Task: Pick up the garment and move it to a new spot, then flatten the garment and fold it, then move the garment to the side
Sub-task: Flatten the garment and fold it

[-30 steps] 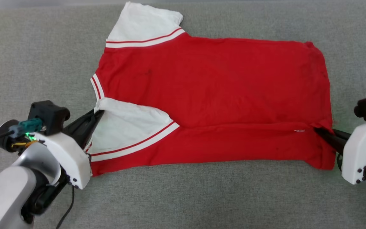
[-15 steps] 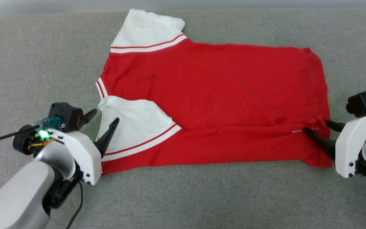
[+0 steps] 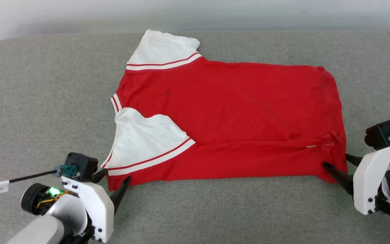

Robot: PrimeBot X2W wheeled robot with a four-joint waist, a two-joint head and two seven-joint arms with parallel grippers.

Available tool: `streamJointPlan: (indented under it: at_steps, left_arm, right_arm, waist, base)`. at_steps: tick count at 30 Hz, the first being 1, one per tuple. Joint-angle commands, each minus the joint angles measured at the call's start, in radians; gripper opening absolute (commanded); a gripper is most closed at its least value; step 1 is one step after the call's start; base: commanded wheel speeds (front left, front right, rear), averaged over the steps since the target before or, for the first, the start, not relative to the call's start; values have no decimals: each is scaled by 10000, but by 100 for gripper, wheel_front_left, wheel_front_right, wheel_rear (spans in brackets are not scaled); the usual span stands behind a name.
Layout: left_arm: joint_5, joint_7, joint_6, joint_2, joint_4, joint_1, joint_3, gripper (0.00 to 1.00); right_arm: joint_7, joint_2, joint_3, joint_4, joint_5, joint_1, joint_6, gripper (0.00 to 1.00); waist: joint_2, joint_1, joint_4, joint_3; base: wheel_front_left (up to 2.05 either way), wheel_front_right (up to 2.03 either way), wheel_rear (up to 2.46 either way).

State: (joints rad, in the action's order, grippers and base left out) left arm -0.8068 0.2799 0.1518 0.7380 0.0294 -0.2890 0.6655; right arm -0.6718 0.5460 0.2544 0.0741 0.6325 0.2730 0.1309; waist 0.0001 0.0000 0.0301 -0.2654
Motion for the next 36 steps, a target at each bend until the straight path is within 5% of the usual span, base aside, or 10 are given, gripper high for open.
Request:
streamJointPlan:
  at_steps: [1,8,14,15,17,24,36]
  left_arm:
    - [-38,135,187,86,139,178,-23,100]
    - [360,260,709,233,-137,69,5,100]
    - [480,737,663,81,-699,88,476,100]
    - [364,871,572,-3,-804,133,559,80]
    - [212,1099,377,-102,-997,181,729,0]
    - [107,724,249,-213,-947,-3,521,0]
    - [622,75,977,297,1388,184,124,0]
  right_arm:
    - [-142,-243,-306,-406,-221,-339,-3,100]
    - [-421,-781,-877,-1805,-817,-968,-3,100]
    - [-627,-965,-1103,-2479,-1074,-1191,-3,100]
    - [-653,-992,-1135,-2568,-1120,-1239,-3,100]
    - [-668,-1065,-1223,-2683,-1202,-1324,-3,100]
    - [-664,-1243,-1660,-2433,-1905,-1587,-3,100]
    - [-938,-2070,-2416,-783,-3219,-1182,-3,100]
  waist:
    - [-1,0,-22,-86]
    - [-1,0,-212,-484]
    - [-1,0,-379,-715]
    - [-1,0,-404,-739]
    - [-1,0,-430,-765]
    - [-1,0,-335,-429]
    - [-1,0,227,-86]
  base:
    - [0,0,0]
    - [0,0,0]
    - [0,0,0]
    - [0,0,0]
    - [0,0,0]
    - [0,0,0]
    - [0,0,0]
